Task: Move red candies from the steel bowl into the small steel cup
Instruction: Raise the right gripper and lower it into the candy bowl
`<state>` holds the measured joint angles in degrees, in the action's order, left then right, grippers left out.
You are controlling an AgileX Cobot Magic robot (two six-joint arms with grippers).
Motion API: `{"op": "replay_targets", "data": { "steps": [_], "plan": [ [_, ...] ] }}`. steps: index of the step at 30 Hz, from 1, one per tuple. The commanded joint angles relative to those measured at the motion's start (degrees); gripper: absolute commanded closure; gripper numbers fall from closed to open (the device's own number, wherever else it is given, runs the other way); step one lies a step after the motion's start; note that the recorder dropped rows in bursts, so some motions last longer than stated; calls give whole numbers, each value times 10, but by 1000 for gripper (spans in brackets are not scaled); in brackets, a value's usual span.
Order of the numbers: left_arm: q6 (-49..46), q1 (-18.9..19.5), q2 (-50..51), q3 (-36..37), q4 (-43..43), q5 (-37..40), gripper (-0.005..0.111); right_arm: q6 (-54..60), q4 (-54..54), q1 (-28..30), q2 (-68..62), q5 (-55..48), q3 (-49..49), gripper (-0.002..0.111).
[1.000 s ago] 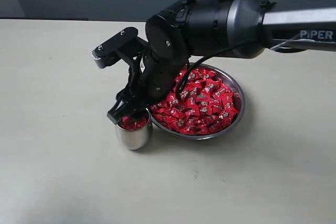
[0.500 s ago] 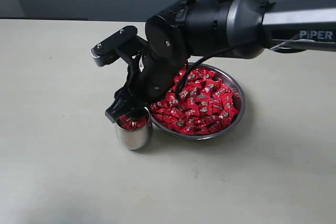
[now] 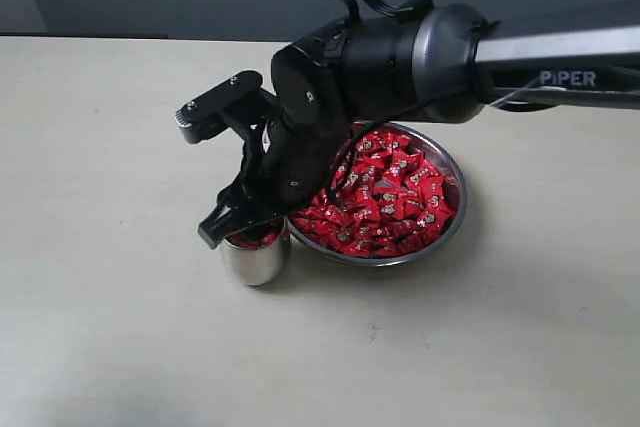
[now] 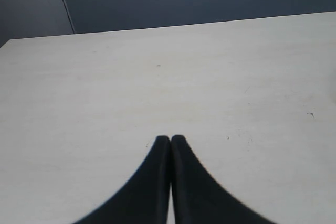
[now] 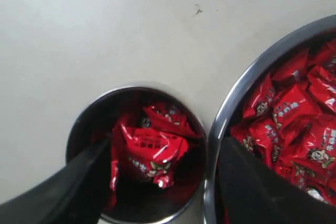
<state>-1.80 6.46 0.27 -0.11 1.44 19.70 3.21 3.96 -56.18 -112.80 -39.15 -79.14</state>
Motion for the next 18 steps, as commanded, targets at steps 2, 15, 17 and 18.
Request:
{"op": "replay_targets", "data": {
  "steps": [2, 15, 17, 18],
  "plan": [
    [1, -3, -3, 1, 1, -6, 106, 2, -10, 1, 20, -1, -6, 50],
    [1, -3, -3, 1, 1, -6, 106, -207, -258, 115, 26, -74, -46, 50],
    [1, -3, -3, 1, 1, -6, 106, -195, -237, 122, 12, -85, -46, 50],
    [1, -3, -3, 1, 1, -6, 106, -193, -217, 122, 2, -96, -46, 50]
  ]
}}
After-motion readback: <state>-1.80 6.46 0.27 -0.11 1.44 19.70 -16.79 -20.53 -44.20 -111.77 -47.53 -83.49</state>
